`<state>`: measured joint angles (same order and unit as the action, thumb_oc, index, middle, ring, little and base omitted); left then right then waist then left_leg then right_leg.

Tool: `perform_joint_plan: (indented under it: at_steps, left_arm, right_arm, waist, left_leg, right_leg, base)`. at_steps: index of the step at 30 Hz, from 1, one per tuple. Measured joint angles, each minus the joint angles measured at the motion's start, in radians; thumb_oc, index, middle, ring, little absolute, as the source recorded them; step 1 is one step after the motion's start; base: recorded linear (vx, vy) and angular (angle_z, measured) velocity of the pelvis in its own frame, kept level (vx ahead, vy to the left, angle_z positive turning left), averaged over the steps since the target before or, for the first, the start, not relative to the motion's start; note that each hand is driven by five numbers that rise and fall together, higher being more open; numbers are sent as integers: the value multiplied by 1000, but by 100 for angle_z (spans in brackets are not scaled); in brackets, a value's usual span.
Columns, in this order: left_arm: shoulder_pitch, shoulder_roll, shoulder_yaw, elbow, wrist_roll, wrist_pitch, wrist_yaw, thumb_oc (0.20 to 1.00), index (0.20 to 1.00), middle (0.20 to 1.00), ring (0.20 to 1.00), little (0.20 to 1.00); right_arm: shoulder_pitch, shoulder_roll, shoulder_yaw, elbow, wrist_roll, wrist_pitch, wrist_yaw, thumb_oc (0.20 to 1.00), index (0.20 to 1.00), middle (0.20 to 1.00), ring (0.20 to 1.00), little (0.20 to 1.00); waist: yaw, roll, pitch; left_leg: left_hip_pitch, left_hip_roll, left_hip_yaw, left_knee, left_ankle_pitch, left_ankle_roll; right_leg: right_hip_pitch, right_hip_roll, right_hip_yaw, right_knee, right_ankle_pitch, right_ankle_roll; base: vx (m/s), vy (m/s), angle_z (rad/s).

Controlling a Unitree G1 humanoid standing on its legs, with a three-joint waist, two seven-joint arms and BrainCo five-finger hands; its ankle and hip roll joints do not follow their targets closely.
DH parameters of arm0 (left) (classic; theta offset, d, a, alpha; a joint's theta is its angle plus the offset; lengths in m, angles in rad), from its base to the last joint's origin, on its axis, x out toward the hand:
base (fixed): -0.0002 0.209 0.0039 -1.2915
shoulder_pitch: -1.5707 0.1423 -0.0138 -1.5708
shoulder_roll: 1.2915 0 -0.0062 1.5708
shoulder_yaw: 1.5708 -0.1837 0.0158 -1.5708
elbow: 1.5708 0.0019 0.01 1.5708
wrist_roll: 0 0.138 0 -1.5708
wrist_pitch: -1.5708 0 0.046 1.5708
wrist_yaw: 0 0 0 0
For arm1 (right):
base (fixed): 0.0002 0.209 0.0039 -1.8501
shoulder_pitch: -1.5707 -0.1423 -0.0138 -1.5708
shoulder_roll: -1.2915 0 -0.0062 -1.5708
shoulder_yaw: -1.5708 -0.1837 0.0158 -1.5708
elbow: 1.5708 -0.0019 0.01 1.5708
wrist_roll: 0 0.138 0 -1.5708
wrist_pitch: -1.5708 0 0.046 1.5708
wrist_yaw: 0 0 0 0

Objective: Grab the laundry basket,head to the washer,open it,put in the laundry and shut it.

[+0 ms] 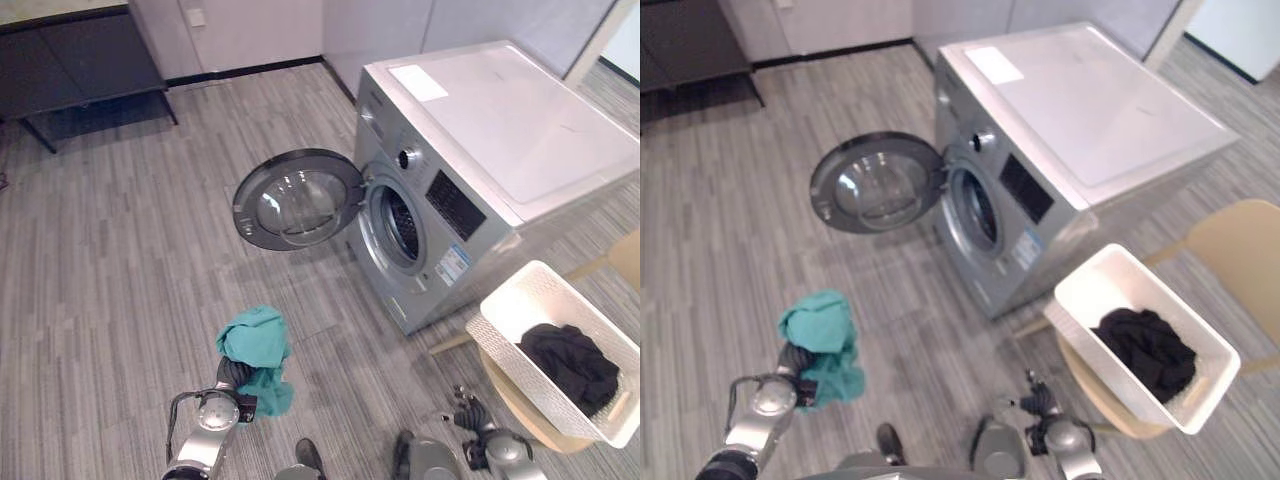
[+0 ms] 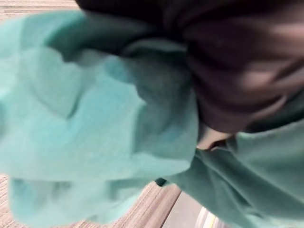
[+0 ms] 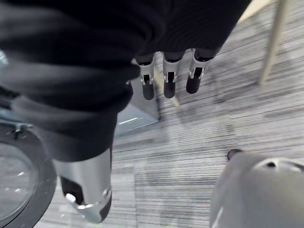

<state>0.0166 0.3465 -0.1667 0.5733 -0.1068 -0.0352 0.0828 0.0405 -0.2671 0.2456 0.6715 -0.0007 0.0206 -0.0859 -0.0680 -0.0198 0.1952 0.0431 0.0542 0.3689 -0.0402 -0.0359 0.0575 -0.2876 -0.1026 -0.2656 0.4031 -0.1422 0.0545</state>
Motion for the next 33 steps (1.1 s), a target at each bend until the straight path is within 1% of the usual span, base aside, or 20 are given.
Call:
perform_joint_plan:
  at_steps: [2, 3, 5, 6, 8, 9, 11, 13, 14, 15, 18, 22, 23, 24, 26, 27, 29, 31, 32, 33]
  left_arm:
    - [-9, -31, -16, 19, 0, 1, 0, 200, 200, 200, 200, 200]
    - [-2, -40, -26, 24, 0, 1, -1, 200, 200, 200, 200, 200]
    - [15, -38, -31, 25, 0, 1, -1, 200, 200, 200, 200, 200]
    - [36, -39, -31, 28, 0, 3, -3, 200, 200, 200, 200, 200]
    - [44, -48, -42, 26, 4, 9, -10, 200, 200, 200, 200, 200]
    - [52, -49, -46, 25, 4, 10, -19, 200, 200, 200, 200, 200]
    - [56, -47, -53, 10, 4, 10, -23, 200, 200, 200, 200, 200]
    - [60, -45, -52, 17, 3, 15, -24, 200, 200, 200, 200, 200]
    - [56, -40, -52, 20, 3, 24, -25, 200, 200, 200, 200, 200]
    - [59, -42, -57, 18, 3, 26, -30, 200, 200, 200, 200, 200]
    - [58, -43, -62, 14, 3, 26, -41, 200, 200, 200, 200, 200]
    - [44, -43, -63, 16, 4, 27, -41, 200, 200, 200, 200, 200]
    - [31, -43, -63, 15, 4, 24, -40, 200, 200, 200, 200, 200]
    - [23, -41, -62, 29, 4, 26, -39, 200, 200, 200, 200, 200]
    - [19, -41, -62, 33, 4, 27, -38, 200, 200, 200, 200, 200]
    - [20, -42, -62, 32, 3, 27, -38, 200, 200, 200, 200, 200]
    - [19, -41, -61, 34, 3, 30, -38, 200, 200, 200, 200, 200]
    - [27, -45, -70, 29, 3, 29, -39, 200, 200, 200, 200, 200]
    - [3, -42, -72, 26, 3, 31, -39, 200, 200, 200, 200, 200]
    - [-1, -27, -71, 23, 3, 31, -37, 200, 200, 200, 200, 200]
  right_arm:
    - [-6, -14, 3, -17, 0, -3, -1, 1000, 1000, 1000, 1000, 1000]
    - [-7, -17, 6, -18, 0, -4, 1, 1000, 1000, 1000, 1000, 1000]
    - [0, -19, -2, -17, 0, -3, 1, 1000, 1000, 1000, 1000, 1000]
    - [-4, -23, -6, -12, 0, -3, 1, 1000, 1000, 1000, 1000, 1000]
    - [-2, -41, -12, 2, 0, -3, 3, 1000, 1000, 1000, 1000, 1000]
    - [1, -43, -20, 19, 1, -1, 3, 1000, 1000, 1000, 1000, 1000]
    - [20, -47, -61, 14, 2, -2, 2, 1000, 1000, 1000, 1000, 1000]
    - [-6, -49, -83, 15, 3, -7, 2, 1000, 1000, 1000, 1000, 1000]
    - [-41, -46, -83, 26, 4, -13, 2, 1000, 1000, 1000, 1000, 1000]
    - [-42, -48, -82, 23, 5, -15, 1, 1000, 1000, 1000, 1000, 1000]
    - [-36, -48, -80, 26, 7, -14, 0, 1000, 1000, 1000, 1000, 1000]
    - [-28, -44, -77, 55, 7, -12, -2, 1000, 1000, 1000, 1000, 1000]
    - [-22, -48, -78, 59, 7, -12, -2, 1000, 1000, 1000, 1000, 1000]
    - [-27, -42, -76, 83, 7, -14, -4, 1000, 1000, 1000, 1000, 1000]
    - [-40, -41, -71, 107, 7, -13, -4, 1000, 1000, 1000, 1000, 1000]
    - [-39, -43, -80, 116, 8, -13, -5, 1000, 1000, 1000, 1000, 1000]
    - [-39, -40, -83, 138, 11, -13, -5, 1000, 1000, 1000, 1000, 1000]
    - [-13, -48, -105, 140, 13, -17, -3, 1000, 1000, 1000, 1000, 1000]
    - [16, -51, -111, 135, 18, -16, -3, 1000, 1000, 1000, 1000, 1000]
    - [24, -44, -99, 131, 26, -17, 1, 1000, 1000, 1000, 1000, 1000]
  waist:
    - [-28, 15, 20]
    - [-33, 8, 26]
    - [-25, -11, 35]
    - [-14, 5, 44]
    - [-13, 43, 64]
    - [-14, 46, 66]
    - [-15, 41, 61]
    - [-6, 30, 63]
    - [-9, 1, 77]
    - [-9, -5, 74]
    - [-9, -19, 73]
    - [-4, -33, 76]
    - [5, -33, 77]
    - [18, -26, 77]
    - [30, -26, 78]
    - [44, -23, 79]
    - [45, -18, 78]
    - [39, 18, 71]
    - [32, 10, 67]
    - [37, -10, 61]
  left_leg:
    - [14, -14, -91, -9, 13, -12]
    - [22, -30, -142, -8, 12, -11]
    - [42, -50, -187, -19, 5, -13]
    - [46, -48, -234, -14, -8, -16]
    - [43, -27, -305, 28, -33, -22]
    - [45, -25, -310, 71, -24, -34]
    - [42, -16, -272, 140, -15, -68]
    - [-3, -4, -240, 238, -2, -93]
    - [-93, 6, -206, 418, 19, -135]
    - [-130, 18, -181, 459, -3, -146]
    - [-144, 21, -136, 269, -30, -122]
    - [-190, 28, -174, 108, 35, -133]
    - [-208, 39, -219, 32, 75, -143]
    - [-248, 81, -280, -10, 112, -159]
    - [-265, 87, -354, -48, 115, -161]
    - [-275, 98, -395, -48, 135, -163]
    - [-265, 104, -432, -42, 136, -160]
    - [-247, 127, -399, -21, 107, -147]
    - [-254, 104, -335, 47, 169, -161]
    - [-255, 72, -292, 72, 152, -135]
  right_leg:
    - [-48, 50, 42, -71, 14, 10]
    - [-70, 59, 72, -146, 41, 33]
    - [-83, 52, 90, -207, 106, 32]
    - [-57, 54, 98, -219, 176, 9]
    - [0, 82, 111, -217, 176, 1]
    - [34, 88, 125, -199, 151, -37]
    - [82, 86, 102, -192, 143, -65]
    - [107, 83, 97, -220, 137, -77]
    - [135, 74, 105, -253, 128, -94]
    - [150, 76, 114, -275, 146, -83]
    - [196, 94, 141, -350, 166, -101]
    - [258, 113, 180, -425, 172, -106]
    - [271, 126, 201, -438, 193, -102]
    - [308, 153, 249, -476, 187, -119]
    - [325, 160, 297, -482, 182, -128]
    - [343, 159, 360, -481, 167, -131]
    - [364, 149, 406, -473, 135, -109]
    - [381, 141, 421, -449, 98, -73]
    - [364, 86, 435, -389, 35, -45]
    - [333, 44, 439, -332, 11, -33]
  base:
    - [173, -10, 159]
    - [210, -33, 149]
    - [322, -76, 119]
    - [315, -110, 97]
    - [374, -157, 144]
    - [318, -144, 175]
    - [237, -143, 142]
    - [239, -118, 50]
    - [234, -30, 3]
    - [232, -30, -8]
    - [194, 14, -26]
    - [310, 72, -33]
    - [494, 229, -76]
    - [385, 194, -99]
    - [435, 245, -103]
    - [647, 404, -113]
    - [401, 278, -101]
    - [322, 307, -84]
    - [273, 308, -96]
    - [214, 297, -107]
